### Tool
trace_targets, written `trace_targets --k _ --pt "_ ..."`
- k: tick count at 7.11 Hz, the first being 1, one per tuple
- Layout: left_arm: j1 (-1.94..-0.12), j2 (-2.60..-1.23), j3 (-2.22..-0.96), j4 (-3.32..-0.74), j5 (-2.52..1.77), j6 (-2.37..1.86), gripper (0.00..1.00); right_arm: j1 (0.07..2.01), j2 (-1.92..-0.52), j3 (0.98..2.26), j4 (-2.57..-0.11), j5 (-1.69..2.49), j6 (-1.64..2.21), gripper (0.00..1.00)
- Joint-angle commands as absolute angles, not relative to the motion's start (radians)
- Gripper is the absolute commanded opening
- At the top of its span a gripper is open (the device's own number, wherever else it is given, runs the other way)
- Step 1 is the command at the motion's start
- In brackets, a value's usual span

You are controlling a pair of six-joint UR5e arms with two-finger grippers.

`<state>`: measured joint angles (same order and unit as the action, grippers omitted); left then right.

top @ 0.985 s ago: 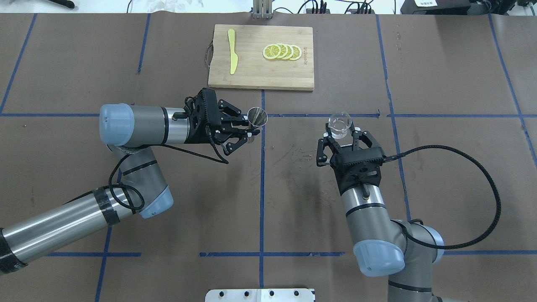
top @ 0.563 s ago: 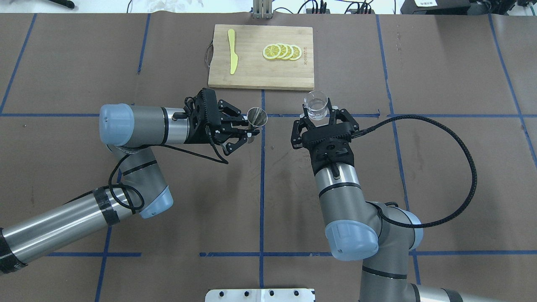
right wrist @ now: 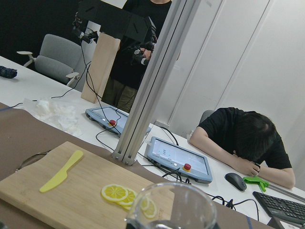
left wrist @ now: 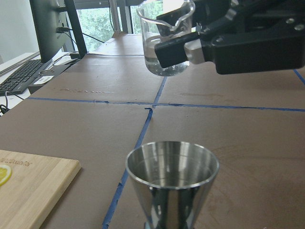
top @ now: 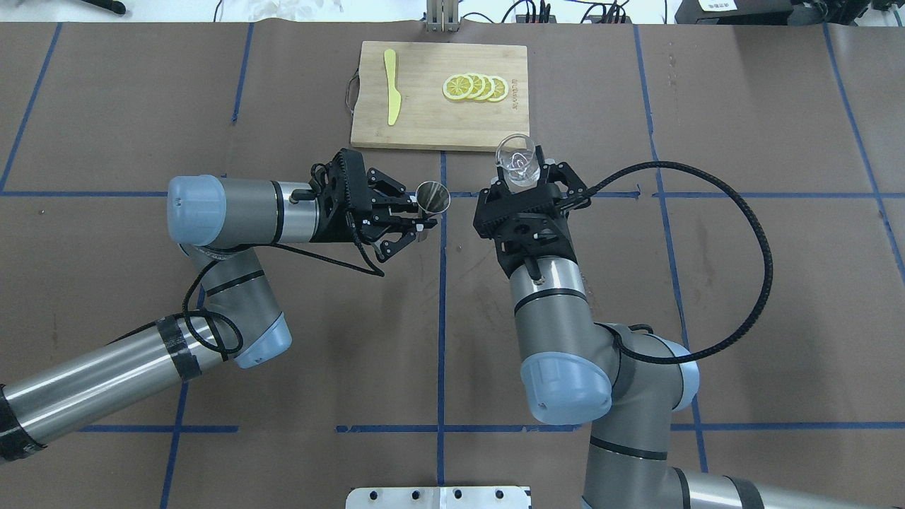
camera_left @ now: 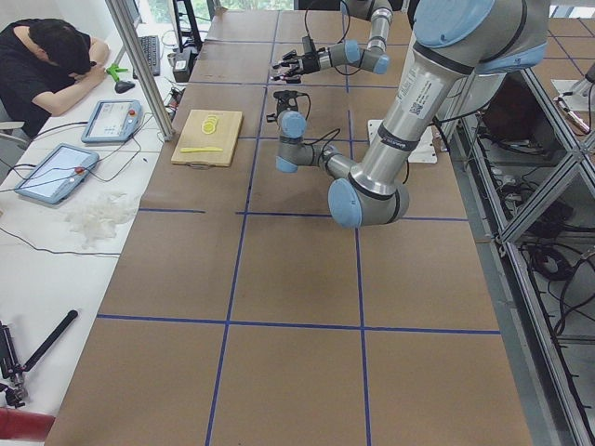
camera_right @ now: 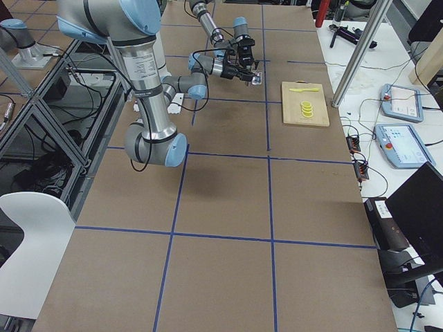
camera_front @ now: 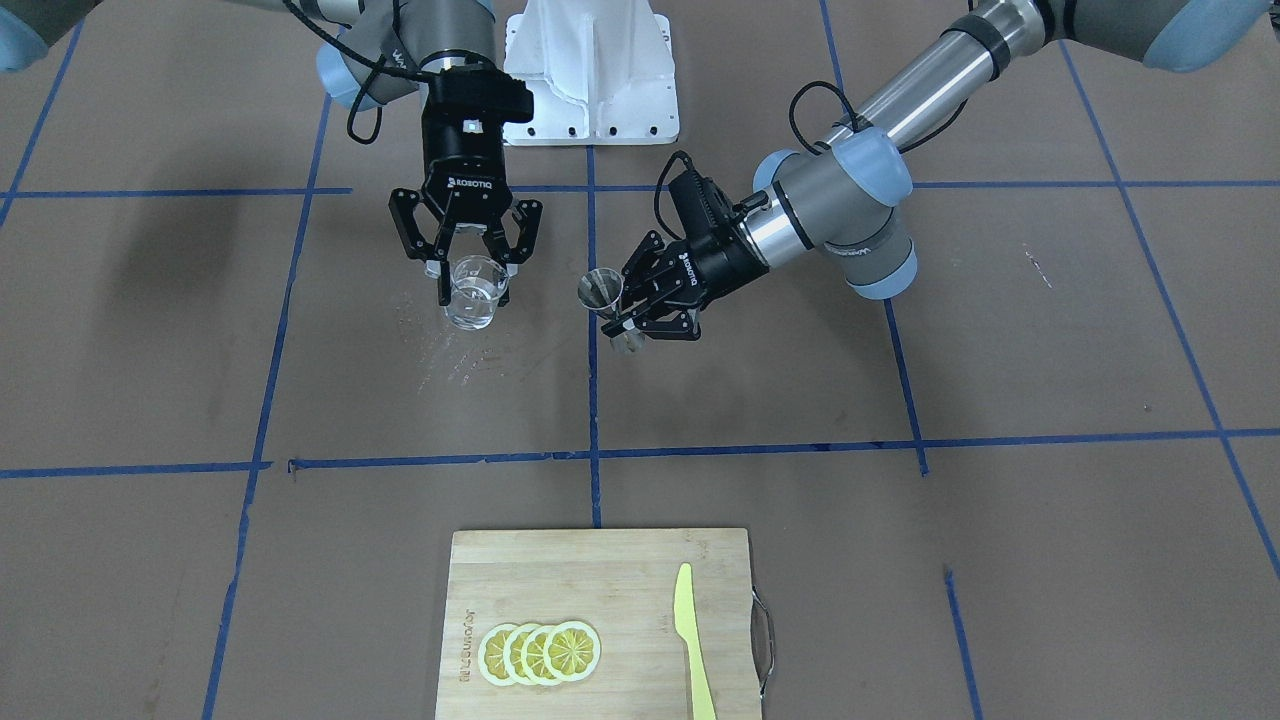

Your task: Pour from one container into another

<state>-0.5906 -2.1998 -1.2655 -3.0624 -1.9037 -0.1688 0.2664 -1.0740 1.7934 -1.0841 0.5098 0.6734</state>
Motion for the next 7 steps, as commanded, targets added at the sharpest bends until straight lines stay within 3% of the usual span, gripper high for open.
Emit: trace_targets --k 1,7 --pt "-0.591 -2.2 -1.266 -3.062 -1.904 -0.169 0.0 0.262 -1.025 1.789 -1.224 0.505 0.655 0.0" --pt "-0.591 -2.2 -1.266 -3.062 -1.904 -0.169 0.0 0.233 -0.976 1.789 -1.298 0.466 0.531 0.0"
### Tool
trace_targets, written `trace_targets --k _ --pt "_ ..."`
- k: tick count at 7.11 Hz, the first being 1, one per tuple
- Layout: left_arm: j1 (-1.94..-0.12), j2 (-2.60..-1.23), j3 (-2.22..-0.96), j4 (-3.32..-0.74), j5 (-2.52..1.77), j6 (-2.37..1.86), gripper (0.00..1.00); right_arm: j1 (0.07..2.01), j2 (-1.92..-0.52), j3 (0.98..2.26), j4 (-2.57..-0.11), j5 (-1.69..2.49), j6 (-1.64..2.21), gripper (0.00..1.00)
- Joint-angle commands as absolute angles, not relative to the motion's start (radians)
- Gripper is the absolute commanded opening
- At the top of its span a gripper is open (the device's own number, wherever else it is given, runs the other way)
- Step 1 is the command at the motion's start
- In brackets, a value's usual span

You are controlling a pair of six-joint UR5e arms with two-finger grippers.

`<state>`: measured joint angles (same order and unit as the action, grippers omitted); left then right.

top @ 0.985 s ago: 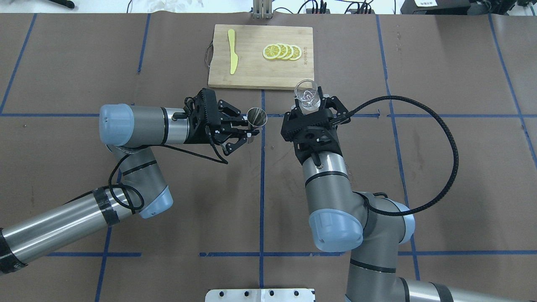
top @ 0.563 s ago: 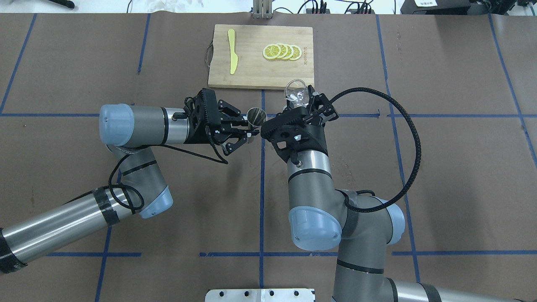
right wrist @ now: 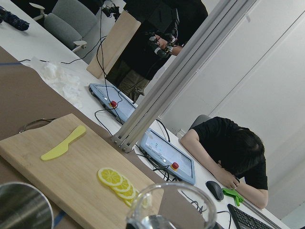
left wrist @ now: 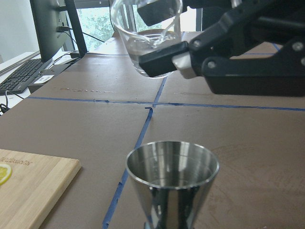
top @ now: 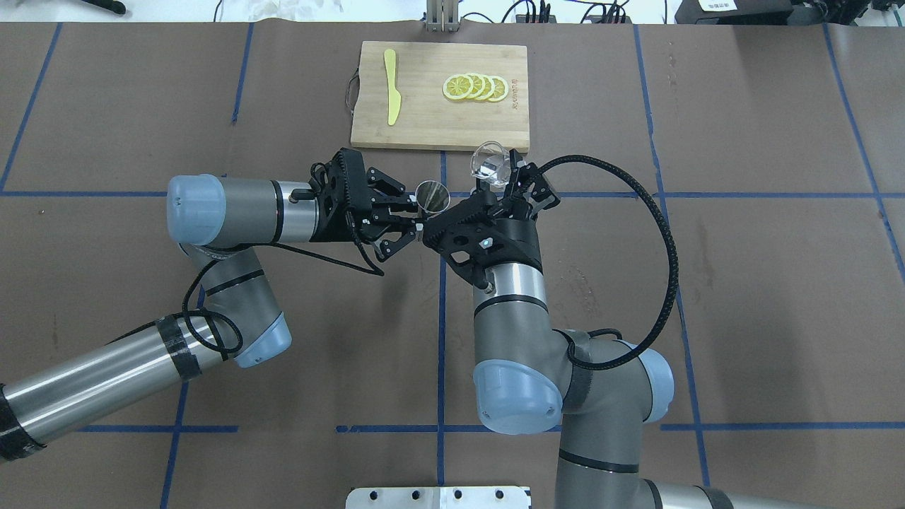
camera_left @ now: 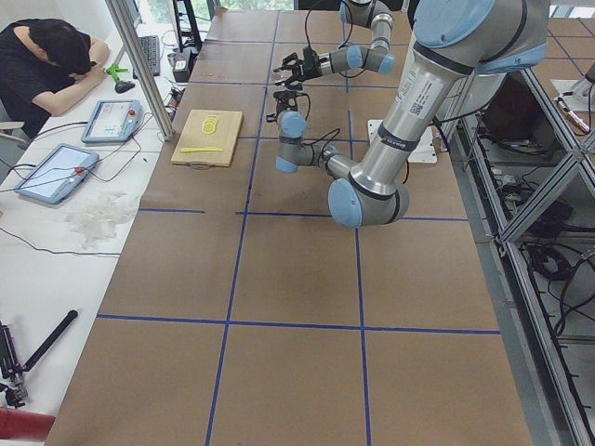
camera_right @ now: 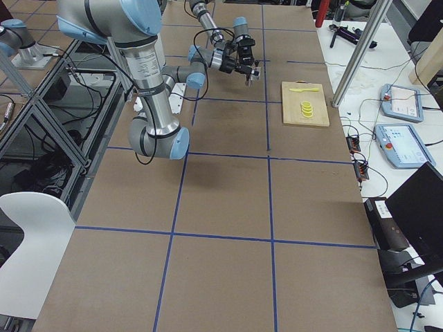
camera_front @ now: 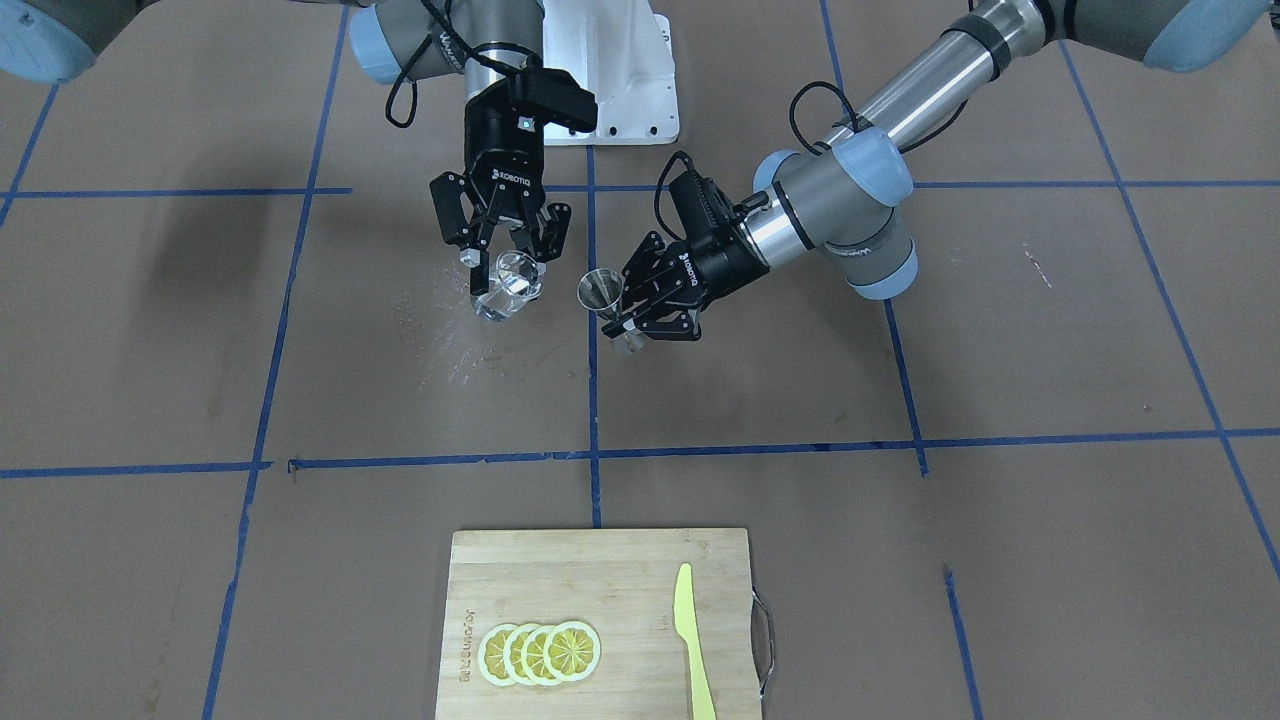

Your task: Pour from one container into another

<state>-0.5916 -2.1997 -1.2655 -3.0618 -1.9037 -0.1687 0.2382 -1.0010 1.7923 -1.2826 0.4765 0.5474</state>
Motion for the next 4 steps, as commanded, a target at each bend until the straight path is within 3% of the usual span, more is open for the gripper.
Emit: trace_targets --k 1,4 --pt "-0.592 -2.2 -1.266 -3.062 -1.904 -0.169 0.0 0.23 -0.967 1.79 -1.31 0.465 0.531 0.0" --pt "-0.591 -2.2 -1.266 -3.062 -1.904 -0.17 0.0 0.23 -0.954 1.786 -1.345 0.463 0.489 0.0"
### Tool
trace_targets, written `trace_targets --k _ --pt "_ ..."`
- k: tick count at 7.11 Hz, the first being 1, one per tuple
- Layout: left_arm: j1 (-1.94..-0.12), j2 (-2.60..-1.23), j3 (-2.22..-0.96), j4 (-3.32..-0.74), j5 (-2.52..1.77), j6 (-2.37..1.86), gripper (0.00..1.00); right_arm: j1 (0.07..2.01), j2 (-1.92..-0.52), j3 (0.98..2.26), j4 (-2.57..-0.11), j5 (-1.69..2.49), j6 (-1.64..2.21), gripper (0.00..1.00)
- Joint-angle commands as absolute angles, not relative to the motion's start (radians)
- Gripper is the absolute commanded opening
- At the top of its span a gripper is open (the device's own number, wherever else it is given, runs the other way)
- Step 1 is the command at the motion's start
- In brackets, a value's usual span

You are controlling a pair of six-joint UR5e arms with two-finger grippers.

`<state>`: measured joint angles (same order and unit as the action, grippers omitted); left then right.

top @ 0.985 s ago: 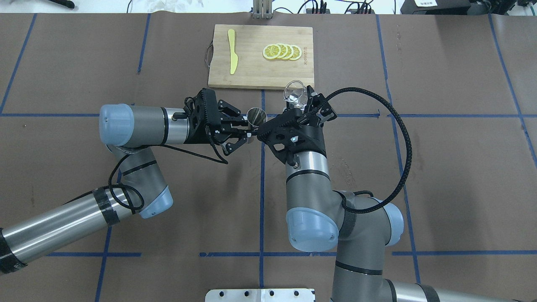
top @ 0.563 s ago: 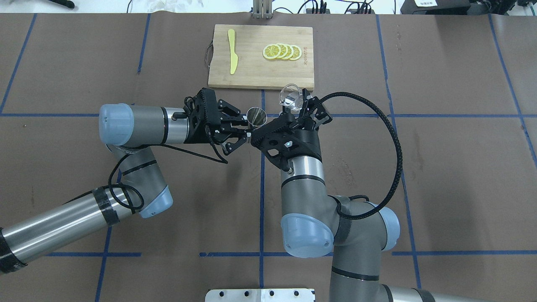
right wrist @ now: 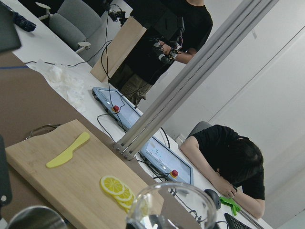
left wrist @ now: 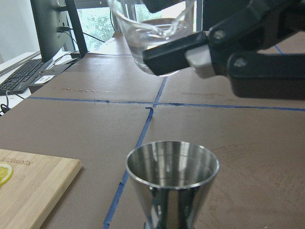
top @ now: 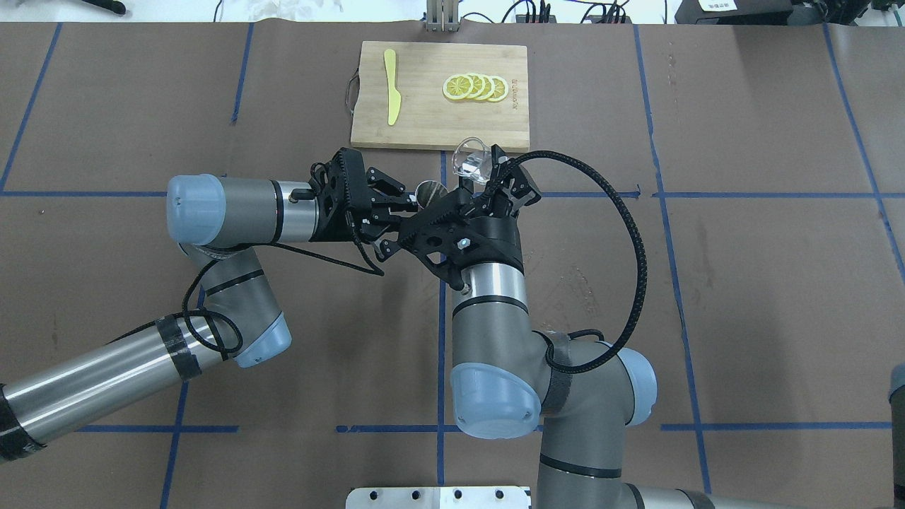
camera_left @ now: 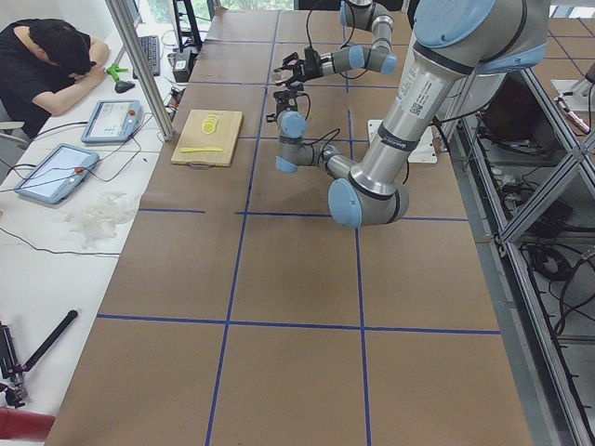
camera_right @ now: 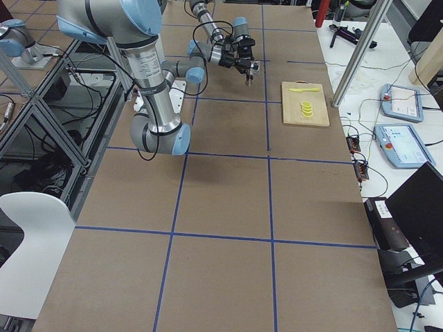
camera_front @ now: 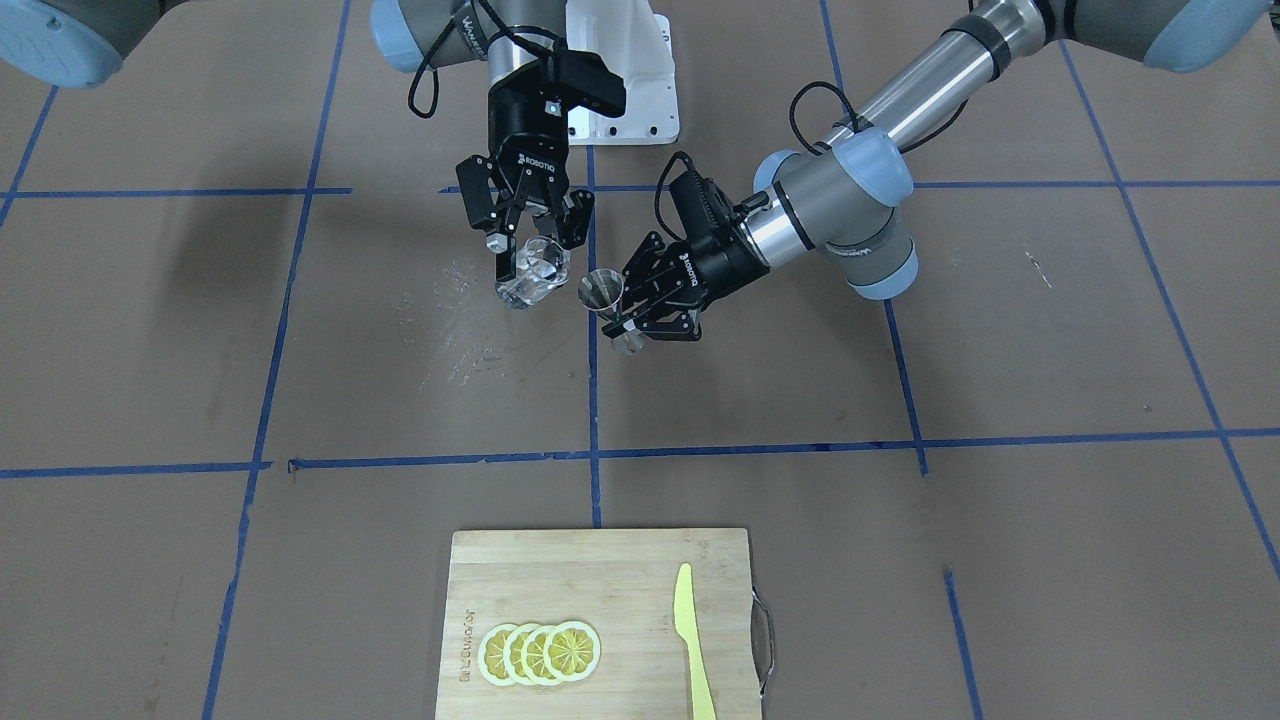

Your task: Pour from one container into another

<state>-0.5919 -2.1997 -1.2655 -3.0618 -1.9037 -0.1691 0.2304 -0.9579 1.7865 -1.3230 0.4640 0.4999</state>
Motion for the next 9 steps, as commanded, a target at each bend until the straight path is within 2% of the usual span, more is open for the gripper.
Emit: trace_targets --k 1,9 --pt "-0.592 -2.2 -1.266 -3.062 -1.904 -0.17 0.0 0.227 -0.953 1.786 -1.356 0.46 0.491 0.0" --pt "-0.591 -2.2 -1.269 -3.065 -1.904 -0.17 0.0 0.199 -0.917 1.781 -1.486 0.394 0.407 0.0"
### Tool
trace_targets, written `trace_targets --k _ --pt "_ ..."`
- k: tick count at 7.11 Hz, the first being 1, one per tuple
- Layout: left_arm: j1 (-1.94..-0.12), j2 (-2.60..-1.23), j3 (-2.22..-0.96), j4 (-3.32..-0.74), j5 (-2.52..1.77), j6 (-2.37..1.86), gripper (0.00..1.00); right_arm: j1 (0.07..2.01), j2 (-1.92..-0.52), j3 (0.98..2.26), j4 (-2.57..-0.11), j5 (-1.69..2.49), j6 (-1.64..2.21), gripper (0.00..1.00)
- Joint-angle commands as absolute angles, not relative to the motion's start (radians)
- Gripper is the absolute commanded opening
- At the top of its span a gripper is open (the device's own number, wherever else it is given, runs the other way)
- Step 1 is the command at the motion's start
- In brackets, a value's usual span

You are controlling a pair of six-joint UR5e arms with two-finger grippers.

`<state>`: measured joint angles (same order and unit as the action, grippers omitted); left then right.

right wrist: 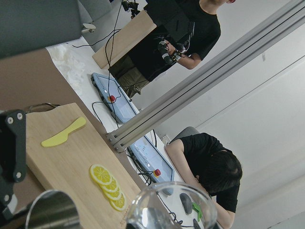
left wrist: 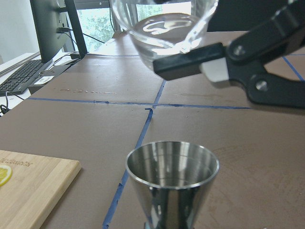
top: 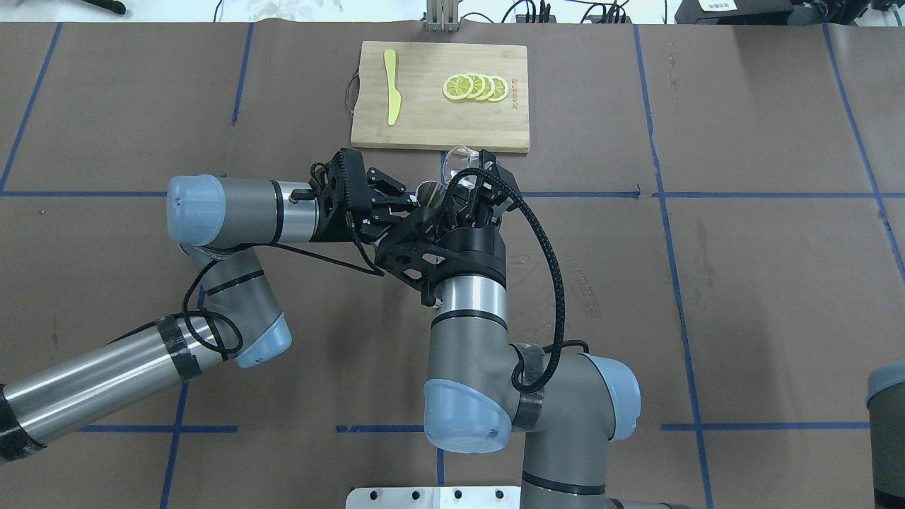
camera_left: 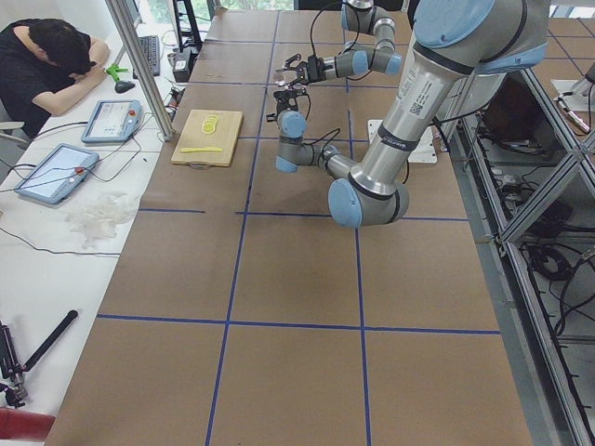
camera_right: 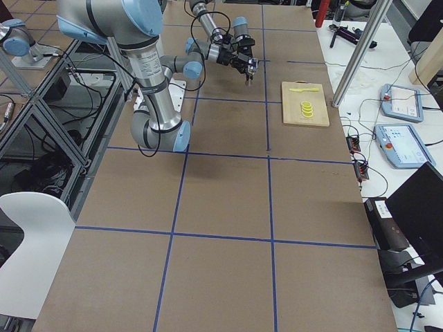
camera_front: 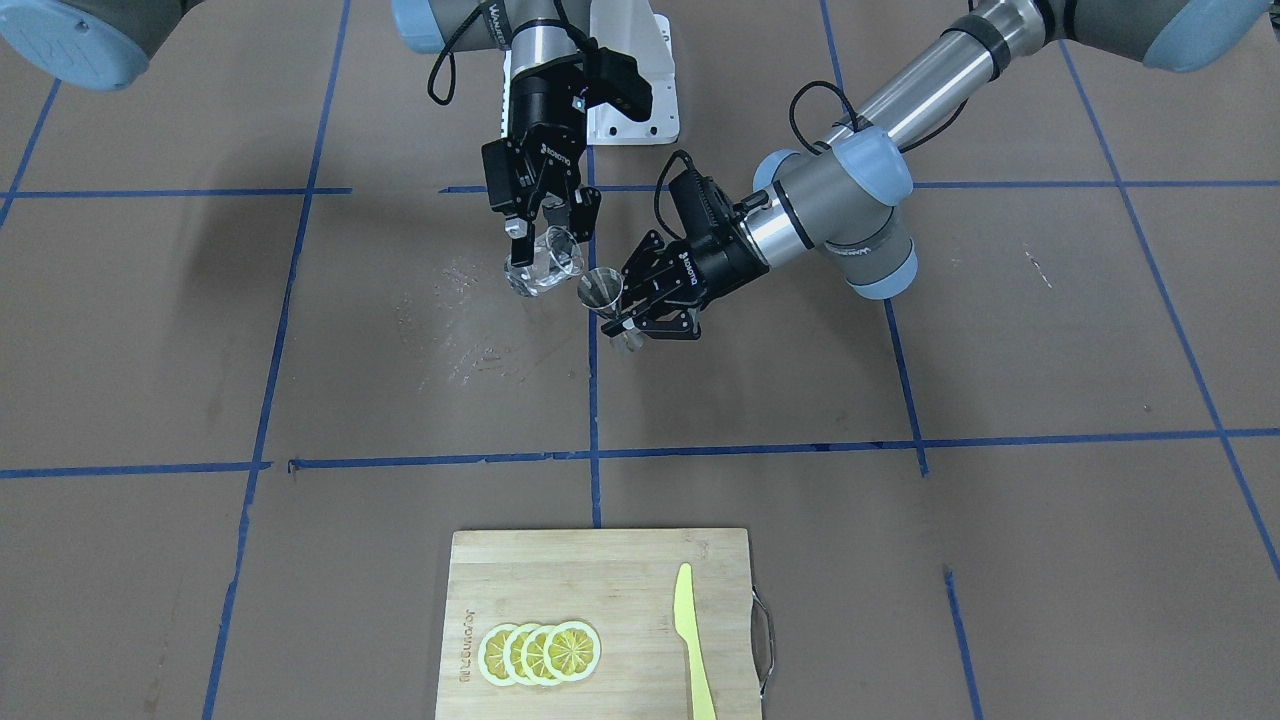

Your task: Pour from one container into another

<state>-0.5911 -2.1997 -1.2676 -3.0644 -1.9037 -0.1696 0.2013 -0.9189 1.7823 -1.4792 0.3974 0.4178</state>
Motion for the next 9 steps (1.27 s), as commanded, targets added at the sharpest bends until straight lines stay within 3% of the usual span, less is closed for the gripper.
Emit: trace_targets --k 1,9 --pt "-0.591 -2.2 -1.27 -3.065 -1.904 -0.17 0.0 0.199 -0.913 1.778 -1.488 0.394 0.402 0.0" --pt "-0.591 -2.198 -1.278 -3.065 -1.904 -0.17 0.0 0.199 -0.913 1.764 -1.494 0.394 0.331 0.0"
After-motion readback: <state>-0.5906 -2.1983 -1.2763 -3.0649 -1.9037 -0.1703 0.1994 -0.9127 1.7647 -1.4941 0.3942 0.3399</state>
